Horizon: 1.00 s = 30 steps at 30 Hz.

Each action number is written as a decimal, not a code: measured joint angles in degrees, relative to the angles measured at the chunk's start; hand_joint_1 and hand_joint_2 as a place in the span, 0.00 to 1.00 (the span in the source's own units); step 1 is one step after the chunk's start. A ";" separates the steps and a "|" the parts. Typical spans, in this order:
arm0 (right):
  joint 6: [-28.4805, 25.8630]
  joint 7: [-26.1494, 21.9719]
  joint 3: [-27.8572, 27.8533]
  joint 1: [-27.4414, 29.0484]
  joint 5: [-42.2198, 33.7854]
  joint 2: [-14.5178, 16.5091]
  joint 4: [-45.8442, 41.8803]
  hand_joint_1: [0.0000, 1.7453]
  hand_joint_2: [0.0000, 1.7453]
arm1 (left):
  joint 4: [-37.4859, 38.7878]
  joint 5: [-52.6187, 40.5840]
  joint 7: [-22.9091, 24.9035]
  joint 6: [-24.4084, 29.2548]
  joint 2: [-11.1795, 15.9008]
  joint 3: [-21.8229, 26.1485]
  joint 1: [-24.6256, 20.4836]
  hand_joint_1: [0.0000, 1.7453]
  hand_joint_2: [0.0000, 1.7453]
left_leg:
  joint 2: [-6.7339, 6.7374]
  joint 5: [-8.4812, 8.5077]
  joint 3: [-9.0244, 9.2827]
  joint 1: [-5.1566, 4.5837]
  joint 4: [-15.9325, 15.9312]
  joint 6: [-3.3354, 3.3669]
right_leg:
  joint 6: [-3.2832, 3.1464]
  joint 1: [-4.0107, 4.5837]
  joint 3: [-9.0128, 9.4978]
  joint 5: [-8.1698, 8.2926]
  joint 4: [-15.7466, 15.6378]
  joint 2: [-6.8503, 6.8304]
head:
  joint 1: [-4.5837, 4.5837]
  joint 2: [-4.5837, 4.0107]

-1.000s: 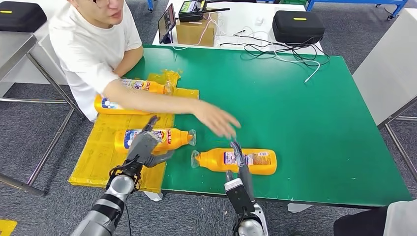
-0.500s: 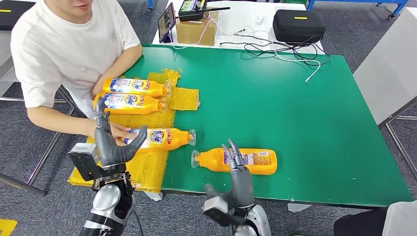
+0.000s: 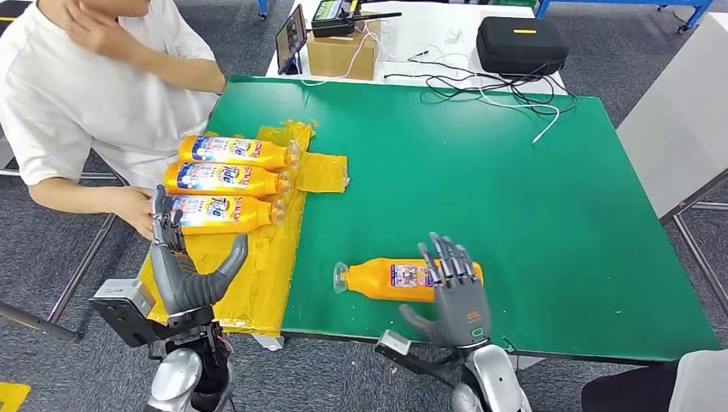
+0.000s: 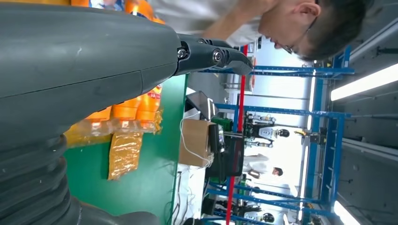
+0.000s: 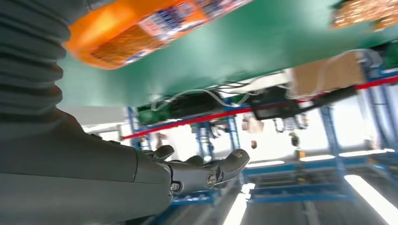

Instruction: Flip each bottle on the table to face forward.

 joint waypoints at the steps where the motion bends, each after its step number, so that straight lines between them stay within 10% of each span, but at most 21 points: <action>1: 0.47 1.79 0.41 -0.21 0.00 -0.60 0.02 0.00 1.00 | -0.02 0.11 0.53 -0.44 -0.08 -0.14 0.12 0.00 1.00 | 0.01 0.00 0.00 0.00 0.00 0.00 | 0.00 0.00 0.00 0.00 0.00 0.00 | 0.00 0.00; 6: 6.86 10.08 3.37 -2.12 -1.95 -4.06 1.54 0.00 1.00 | -0.27 2.67 4.79 -3.89 -0.55 -0.34 1.11 0.00 1.00 | -0.01 0.00 -0.01 0.00 0.00 0.00 | 0.00 0.00 0.00 0.00 0.00 0.00 | 0.00 0.00; 20: 18.38 13.61 7.28 -12.12 -7.91 -7.64 15.01 0.00 1.00 | 0.45 -0.51 8.25 -3.74 -0.93 -2.15 0.57 0.00 1.00 | 0.04 0.00 0.04 0.00 0.01 0.00 | 0.01 0.00 0.01 0.02 0.00 0.01 | 0.00 -0.01; 21: 19.48 14.14 7.55 -12.99 -7.76 -7.65 16.04 0.05 1.00 | 0.64 -0.76 8.63 -3.70 -0.93 -2.33 0.44 0.00 1.00 | 0.06 0.00 0.06 0.00 0.01 0.00 | 0.01 0.00 0.02 0.02 0.00 0.02 | -0.01 -0.01; 25: 28.05 18.69 9.80 -17.62 -5.55 -8.25 20.35 0.97 1.00 | 1.53 -4.04 9.90 -2.69 -0.88 -3.13 -0.13 0.00 1.00 | 0.35 -0.04 0.40 0.00 0.00 -0.01 | 0.00 0.00 0.18 0.04 -0.03 0.31 | -0.02 0.01; 30: 33.78 20.52 13.29 -22.60 -5.21 -9.69 25.51 1.00 1.00 | 3.08 -6.33 10.39 -2.08 -0.84 -3.69 -0.69 0.00 1.00 | 0.31 -0.17 0.93 0.00 -0.02 0.04 | 0.01 0.01 0.14 -0.08 -0.09 0.39 | 0.00 -0.01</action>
